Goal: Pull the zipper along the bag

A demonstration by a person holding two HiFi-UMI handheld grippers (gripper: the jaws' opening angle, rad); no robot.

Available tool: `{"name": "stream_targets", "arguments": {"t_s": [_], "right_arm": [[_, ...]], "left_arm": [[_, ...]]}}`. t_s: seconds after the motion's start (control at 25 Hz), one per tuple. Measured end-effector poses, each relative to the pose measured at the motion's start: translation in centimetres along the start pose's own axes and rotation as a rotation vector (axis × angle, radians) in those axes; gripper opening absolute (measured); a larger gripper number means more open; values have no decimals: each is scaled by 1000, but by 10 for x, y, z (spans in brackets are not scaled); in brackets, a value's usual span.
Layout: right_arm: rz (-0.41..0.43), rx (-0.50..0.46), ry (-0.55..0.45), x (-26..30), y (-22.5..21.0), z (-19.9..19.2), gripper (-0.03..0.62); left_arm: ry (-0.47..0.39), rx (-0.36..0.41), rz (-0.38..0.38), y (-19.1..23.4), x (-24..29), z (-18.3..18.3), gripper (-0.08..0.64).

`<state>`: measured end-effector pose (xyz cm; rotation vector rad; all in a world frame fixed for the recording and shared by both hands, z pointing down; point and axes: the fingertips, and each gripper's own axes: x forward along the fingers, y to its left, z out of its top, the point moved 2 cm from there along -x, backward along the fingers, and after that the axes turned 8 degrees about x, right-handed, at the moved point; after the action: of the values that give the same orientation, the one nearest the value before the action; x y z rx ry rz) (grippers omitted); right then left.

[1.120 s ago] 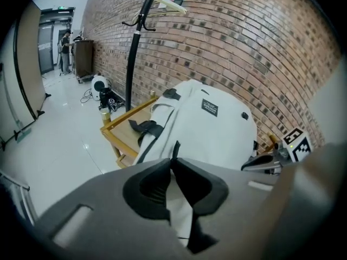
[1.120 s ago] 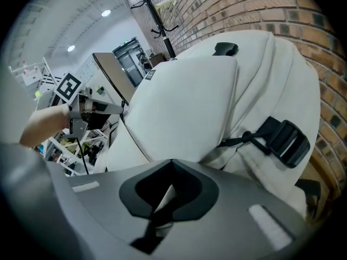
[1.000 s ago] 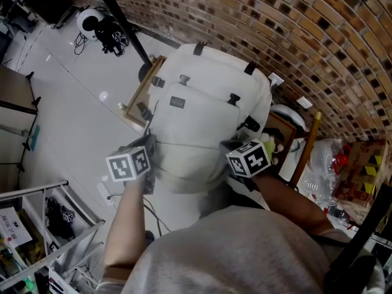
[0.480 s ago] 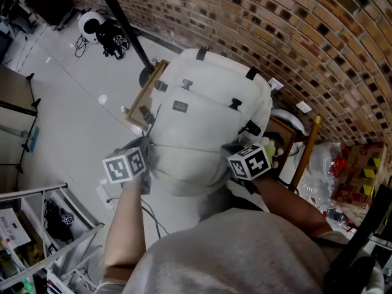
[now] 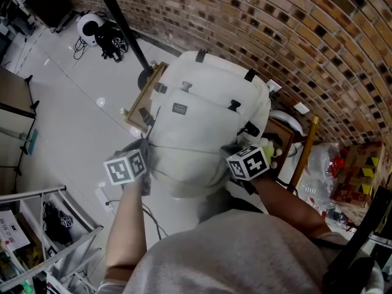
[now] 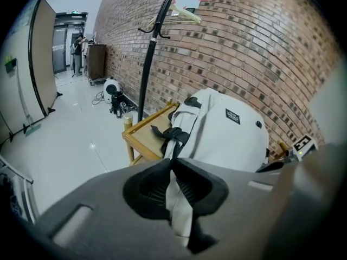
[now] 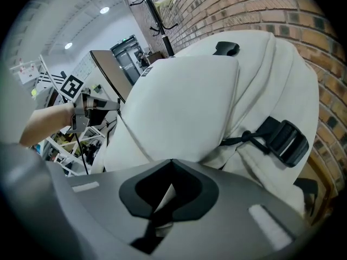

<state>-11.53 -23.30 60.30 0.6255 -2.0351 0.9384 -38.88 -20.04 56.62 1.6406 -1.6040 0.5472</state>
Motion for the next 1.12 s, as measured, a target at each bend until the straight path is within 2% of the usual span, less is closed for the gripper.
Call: {"name": "stream_targets", "arguments": {"t_s": [0.24, 0.28, 0.4, 0.52, 0.68, 0.72, 0.76, 0.92, 1.12], "right_arm": [[-13, -9, -7, -4, -1, 1, -2], [-18, -8, -11, -5, 0, 1, -2], [-47, 15, -56, -16, -2, 6, -2], [-62, 21, -111, -35, 1, 11, -2], [-16, -1, -161, -63, 30, 8, -2], [3, -14, -176, -71, 42, 5, -2], [24, -28, -194, -80, 55, 2, -2], [130, -42, -276, -119, 113, -17, -2], [208, -78, -319, -165, 156, -56, -2]], "left_arm": [[-13, 11, -38, -9, -2, 1, 41], [-21, 16, -37, -10, -5, 2, 68], [-55, 17, -30, -9, -19, 2, 104], [-87, 19, -58, -18, -43, 2, 103], [-136, 52, -171, -63, -82, -3, 99], [-150, 59, -198, -75, -93, -6, 71], [-161, 58, -220, -86, -104, -10, 5], [-197, 49, -338, -124, -143, -35, 0], [-205, 104, -463, -178, -181, -66, 0]]}}
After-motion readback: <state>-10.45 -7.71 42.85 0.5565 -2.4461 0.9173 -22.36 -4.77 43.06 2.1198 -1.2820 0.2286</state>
